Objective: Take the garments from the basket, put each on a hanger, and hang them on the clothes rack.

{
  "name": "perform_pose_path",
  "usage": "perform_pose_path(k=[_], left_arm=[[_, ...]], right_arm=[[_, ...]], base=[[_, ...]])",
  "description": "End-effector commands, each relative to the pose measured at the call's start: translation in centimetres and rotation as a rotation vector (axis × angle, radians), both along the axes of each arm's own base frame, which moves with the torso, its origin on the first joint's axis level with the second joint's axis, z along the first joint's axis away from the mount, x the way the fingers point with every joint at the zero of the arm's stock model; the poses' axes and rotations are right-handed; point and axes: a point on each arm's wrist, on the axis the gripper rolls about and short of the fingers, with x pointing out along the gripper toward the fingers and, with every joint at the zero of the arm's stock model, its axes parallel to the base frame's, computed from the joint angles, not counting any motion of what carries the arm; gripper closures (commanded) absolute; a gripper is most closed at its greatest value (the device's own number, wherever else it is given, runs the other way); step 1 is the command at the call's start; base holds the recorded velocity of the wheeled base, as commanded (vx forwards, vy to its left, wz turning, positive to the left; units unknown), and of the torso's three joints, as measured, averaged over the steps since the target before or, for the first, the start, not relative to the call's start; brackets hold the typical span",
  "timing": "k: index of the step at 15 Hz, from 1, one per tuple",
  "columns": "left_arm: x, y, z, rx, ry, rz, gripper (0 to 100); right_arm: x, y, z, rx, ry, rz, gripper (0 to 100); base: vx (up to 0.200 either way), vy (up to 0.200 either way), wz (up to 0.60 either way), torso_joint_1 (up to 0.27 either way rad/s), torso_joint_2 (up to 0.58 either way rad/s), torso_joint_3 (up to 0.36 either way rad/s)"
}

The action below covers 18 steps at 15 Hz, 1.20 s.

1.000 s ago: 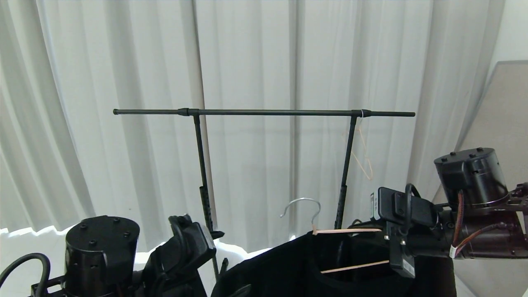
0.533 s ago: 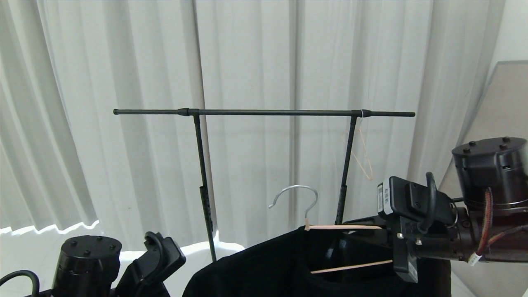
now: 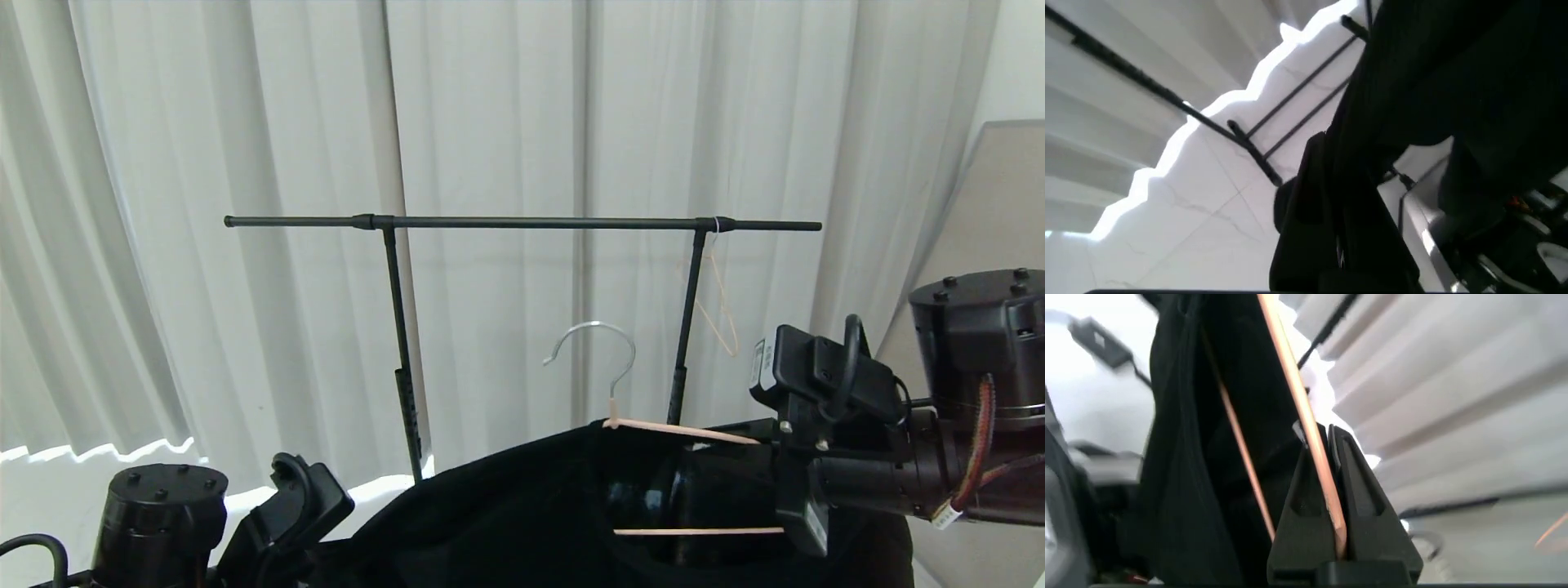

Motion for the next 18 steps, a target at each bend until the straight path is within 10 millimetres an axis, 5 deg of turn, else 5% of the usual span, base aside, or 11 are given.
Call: perform_pose_path(k=[1,4,8,9,14,18], left_arm=[[1.1,1.2,0.7,-0.009,-0.034,0.096,100],[2.9,3.1,1.1,0.003,-0.056,0.255,100],[2.6,2.4,2.2,-0.005,-0.115,0.221,100],[2.3,2.1,2.1,-0.007,-0.113,0.205,0],[1.0,1.0,2.6,-0.033,-0.137,0.136,0],[0.4,-4.6,5.7,-0.212,-0.187,0.142,0]], right_arm=[[-0.2,-0.5,0.6,0.036,0.012,-0.061,100],[-0.5,-0.8,1.0,0.07,0.031,-0.097,100],[-0.5,-0.9,1.1,0.075,0.036,-0.105,100],[-0.5,-0.9,1.1,0.072,0.033,-0.117,100],[1.6,-3.6,1.1,0.04,-0.011,-0.361,100],[4.0,-8.4,0.7,-0.052,-0.029,-0.74,100]], base=[[0.0,0.0,0.0,0.0,0.0,0.0],[0.0,0.0,0.0,0.0,0.0,0.0],[0.0,0.0,0.0,0.0,0.0,0.0],[0.0,0.0,0.0,0.0,0.0,0.0],[0.0,0.0,0.0,0.0,0.0,0.0],[0.0,0.0,0.0,0.0,0.0,0.0]])
